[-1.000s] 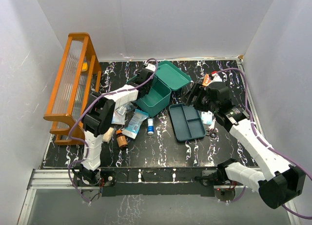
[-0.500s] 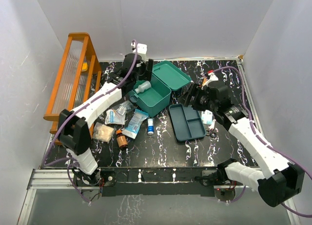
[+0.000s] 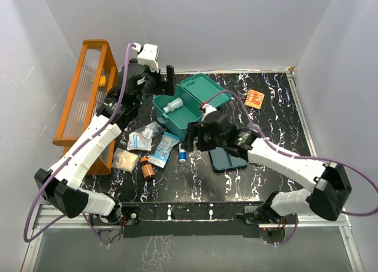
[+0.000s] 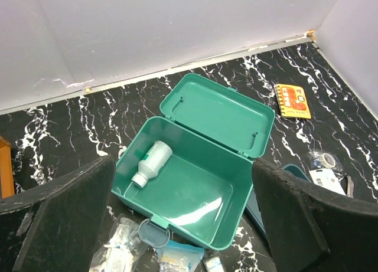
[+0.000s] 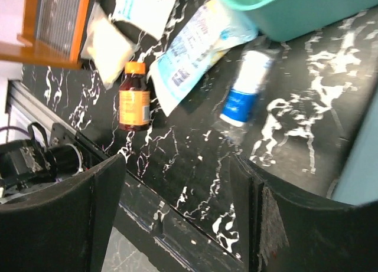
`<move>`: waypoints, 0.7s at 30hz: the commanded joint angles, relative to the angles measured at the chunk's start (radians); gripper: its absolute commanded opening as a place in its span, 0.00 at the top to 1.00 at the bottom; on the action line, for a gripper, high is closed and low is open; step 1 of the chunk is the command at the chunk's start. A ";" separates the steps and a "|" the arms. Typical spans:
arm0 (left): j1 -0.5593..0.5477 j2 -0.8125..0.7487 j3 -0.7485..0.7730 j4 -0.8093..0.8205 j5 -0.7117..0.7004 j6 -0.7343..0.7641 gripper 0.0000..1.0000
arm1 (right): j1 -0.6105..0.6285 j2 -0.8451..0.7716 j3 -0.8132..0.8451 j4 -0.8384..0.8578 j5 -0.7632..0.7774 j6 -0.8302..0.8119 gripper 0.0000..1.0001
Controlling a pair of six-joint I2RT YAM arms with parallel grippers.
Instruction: Organize the medicine kit
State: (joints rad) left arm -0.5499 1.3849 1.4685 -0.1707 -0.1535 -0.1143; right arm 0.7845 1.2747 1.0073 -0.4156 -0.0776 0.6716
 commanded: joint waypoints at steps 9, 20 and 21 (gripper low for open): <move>0.007 -0.241 0.002 0.006 -0.062 0.021 0.01 | 0.367 0.315 0.265 0.076 0.220 -0.024 0.25; 0.007 -0.319 -0.047 0.067 -0.104 0.031 0.01 | 0.456 0.599 0.519 -0.104 0.255 -0.062 0.28; 0.007 -0.322 -0.053 0.075 -0.110 0.031 0.01 | 0.456 0.617 0.529 -0.107 0.252 -0.069 0.30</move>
State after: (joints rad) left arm -0.5461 1.1038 1.4349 -0.1577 -0.2207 -0.0891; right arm 1.2411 1.8580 1.4673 -0.4854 0.1341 0.6312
